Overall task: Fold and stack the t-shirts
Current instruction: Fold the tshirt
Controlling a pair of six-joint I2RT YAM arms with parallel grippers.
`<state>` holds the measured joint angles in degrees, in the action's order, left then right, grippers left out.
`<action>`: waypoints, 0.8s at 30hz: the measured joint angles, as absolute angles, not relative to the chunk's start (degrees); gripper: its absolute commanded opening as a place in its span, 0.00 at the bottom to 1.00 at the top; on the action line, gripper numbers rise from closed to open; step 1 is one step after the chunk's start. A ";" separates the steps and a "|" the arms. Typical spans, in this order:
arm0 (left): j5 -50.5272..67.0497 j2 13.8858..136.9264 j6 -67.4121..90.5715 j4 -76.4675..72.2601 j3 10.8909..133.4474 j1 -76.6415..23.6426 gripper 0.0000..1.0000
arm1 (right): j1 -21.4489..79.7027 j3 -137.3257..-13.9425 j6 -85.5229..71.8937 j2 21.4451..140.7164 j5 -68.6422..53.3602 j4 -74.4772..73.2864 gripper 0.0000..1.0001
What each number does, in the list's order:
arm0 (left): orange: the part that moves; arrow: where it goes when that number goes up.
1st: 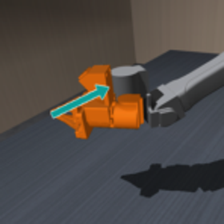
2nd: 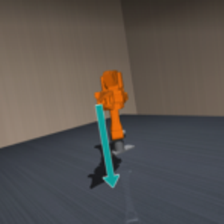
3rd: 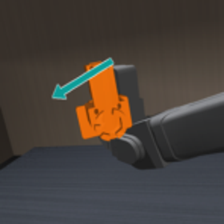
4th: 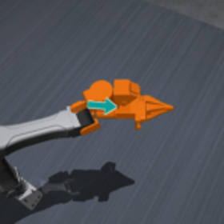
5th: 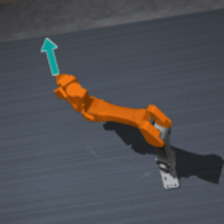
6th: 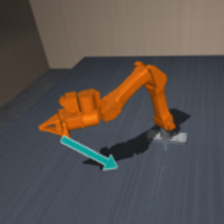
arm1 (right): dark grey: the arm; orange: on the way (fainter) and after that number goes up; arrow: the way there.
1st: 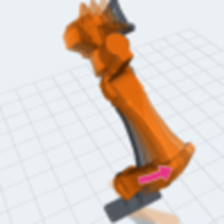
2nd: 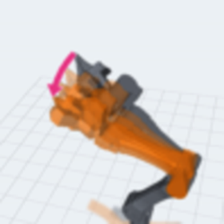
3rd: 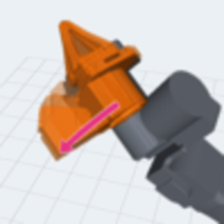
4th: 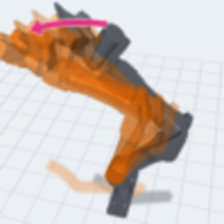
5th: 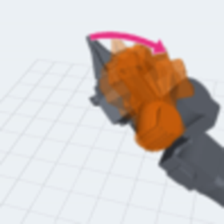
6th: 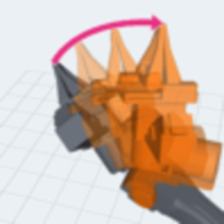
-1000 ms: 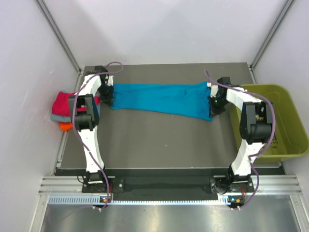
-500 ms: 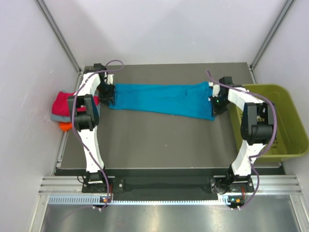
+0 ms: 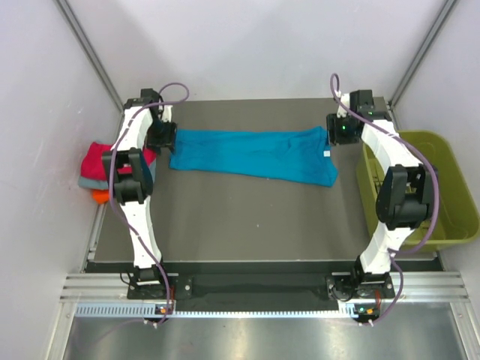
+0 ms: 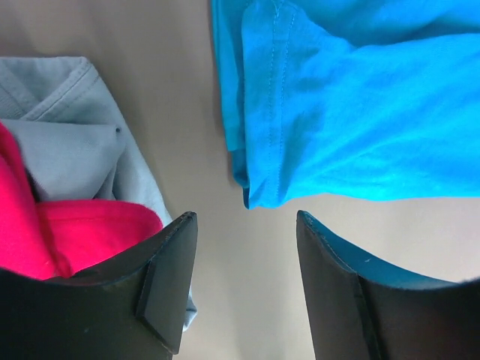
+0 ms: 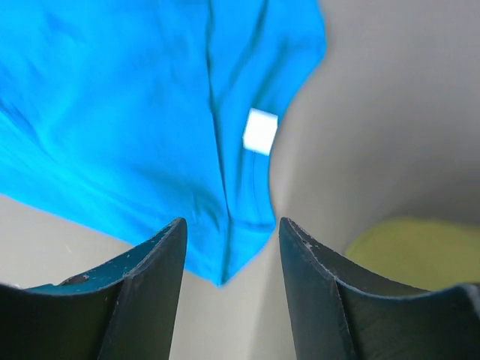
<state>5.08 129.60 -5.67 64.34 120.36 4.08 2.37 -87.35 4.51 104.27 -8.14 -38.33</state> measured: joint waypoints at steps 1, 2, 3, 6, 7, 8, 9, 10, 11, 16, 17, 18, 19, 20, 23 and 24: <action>5.06 129.78 -5.65 64.38 120.36 4.08 0.60 | 2.63 -89.01 4.21 104.79 -8.49 -37.93 0.52; 5.06 129.97 -5.61 64.38 120.38 4.05 0.60 | 2.79 -90.19 4.05 105.41 -8.75 -37.26 0.52; 5.02 130.43 -5.56 64.40 120.64 4.03 0.61 | 2.98 -91.70 3.79 106.61 -9.17 -36.53 0.51; 4.58 132.84 -5.45 63.86 122.63 3.99 0.61 | 3.79 -94.91 3.16 110.89 -10.68 -34.65 0.50; 4.40 133.67 -5.43 63.53 123.00 3.97 0.61 | 4.05 -95.48 2.87 112.36 -11.07 -34.33 0.50; 4.14 134.23 -5.41 63.26 123.13 3.95 0.61 | 4.32 -95.81 2.66 113.67 -11.55 -34.06 0.50; 3.97 134.87 -5.37 63.20 123.42 3.92 0.61 | 4.47 -95.81 2.37 114.89 -11.99 -33.76 0.50; 3.75 135.63 -5.28 63.11 123.81 3.92 0.61 | 4.58 -95.81 2.17 115.92 -12.36 -33.87 0.50; 3.57 136.27 -5.21 62.94 124.09 3.92 0.61 | 4.71 -95.81 1.85 116.90 -12.86 -33.89 0.49; 3.01 138.96 -4.73 62.39 126.91 3.46 0.60 | 4.73 -95.59 0.69 118.61 -13.85 -33.82 0.50; 2.79 139.48 -4.73 62.13 127.66 3.29 0.59 | 4.75 -95.46 0.38 118.63 -13.87 -33.65 0.50; 2.55 140.11 -4.71 61.78 128.25 3.11 0.58 | 4.78 -95.26 0.27 118.65 -13.87 -33.41 0.49; 2.33 140.62 -4.69 61.41 128.64 2.92 0.53 | 4.78 -95.24 0.16 118.80 -13.85 -33.43 0.50; 2.15 141.14 -4.60 61.12 128.79 2.68 0.51 | 4.80 -95.24 0.14 119.13 -13.82 -33.36 0.50; 2.20 141.75 -4.54 61.10 128.79 2.11 0.37 | 4.82 -95.26 0.14 120.81 -13.17 -32.58 0.50; 2.17 141.75 -4.56 61.06 128.79 1.96 0.33 | 4.84 -95.37 0.12 121.47 -12.95 -32.47 0.50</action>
<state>2.17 141.75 -4.56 61.06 128.79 1.96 4.84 -95.37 0.12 121.47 -12.95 -32.47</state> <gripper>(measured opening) 0.418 0.497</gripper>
